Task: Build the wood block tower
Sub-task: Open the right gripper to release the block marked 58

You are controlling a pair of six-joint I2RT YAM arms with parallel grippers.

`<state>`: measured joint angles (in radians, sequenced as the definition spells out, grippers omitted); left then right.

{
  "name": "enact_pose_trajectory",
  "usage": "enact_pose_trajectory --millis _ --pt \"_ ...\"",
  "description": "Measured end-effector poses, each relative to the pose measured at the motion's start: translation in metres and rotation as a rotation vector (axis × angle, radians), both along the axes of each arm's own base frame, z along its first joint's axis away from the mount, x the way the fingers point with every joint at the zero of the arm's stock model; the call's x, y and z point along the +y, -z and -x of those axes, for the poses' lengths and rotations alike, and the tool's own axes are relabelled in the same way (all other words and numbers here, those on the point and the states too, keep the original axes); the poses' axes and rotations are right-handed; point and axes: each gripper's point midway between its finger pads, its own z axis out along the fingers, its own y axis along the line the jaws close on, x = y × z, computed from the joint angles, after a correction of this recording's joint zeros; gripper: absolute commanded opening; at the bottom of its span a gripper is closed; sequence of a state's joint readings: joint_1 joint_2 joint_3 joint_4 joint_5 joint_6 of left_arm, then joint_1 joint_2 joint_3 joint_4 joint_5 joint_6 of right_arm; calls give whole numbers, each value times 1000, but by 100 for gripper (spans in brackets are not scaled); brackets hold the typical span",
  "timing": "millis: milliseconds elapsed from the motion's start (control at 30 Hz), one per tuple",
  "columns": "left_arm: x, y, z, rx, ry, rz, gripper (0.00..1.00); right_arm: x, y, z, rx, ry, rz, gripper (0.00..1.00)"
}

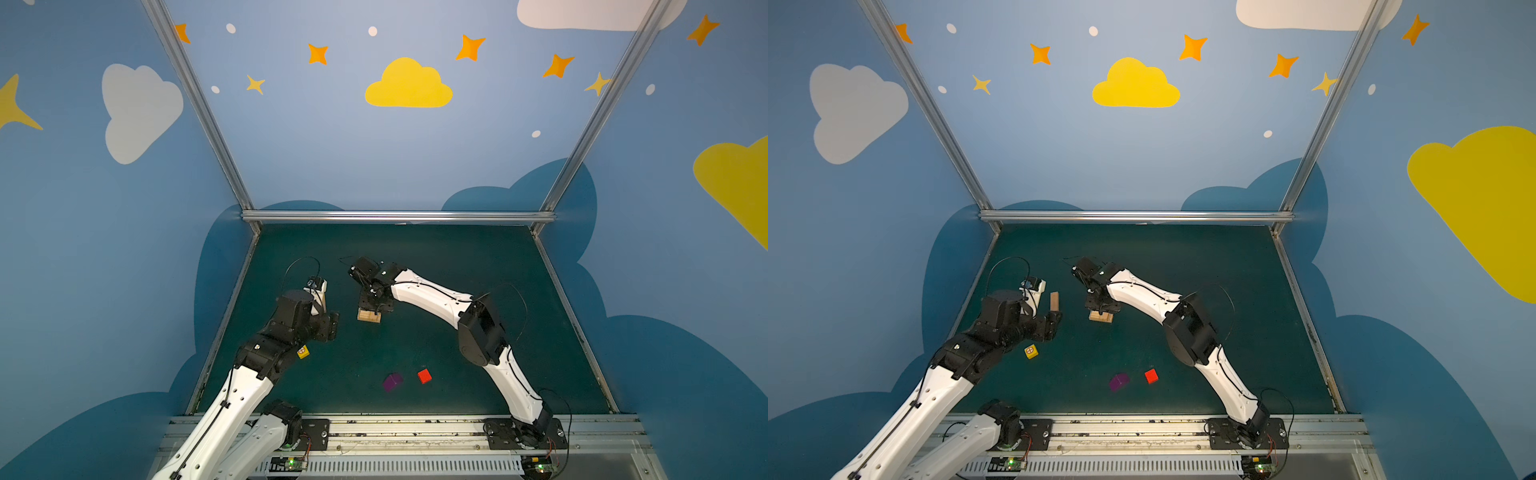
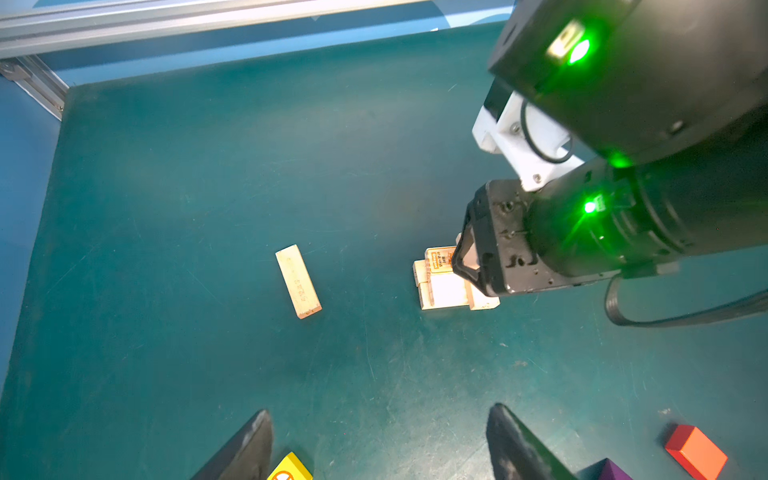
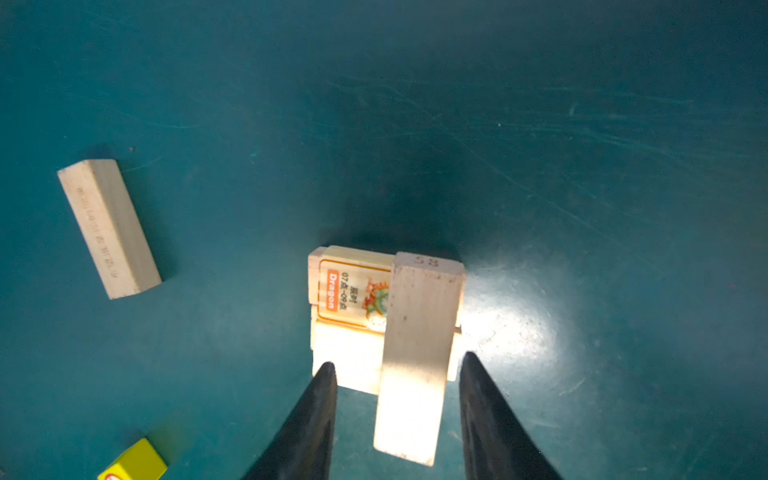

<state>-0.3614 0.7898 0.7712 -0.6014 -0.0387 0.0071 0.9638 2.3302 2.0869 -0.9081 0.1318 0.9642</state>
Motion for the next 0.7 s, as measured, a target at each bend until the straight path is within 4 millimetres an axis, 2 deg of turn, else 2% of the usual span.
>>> enact_pose_trajectory --millis 700 --pt "0 0 -1 -2 1 3 81 4 -1 1 7 -6 -21 42"
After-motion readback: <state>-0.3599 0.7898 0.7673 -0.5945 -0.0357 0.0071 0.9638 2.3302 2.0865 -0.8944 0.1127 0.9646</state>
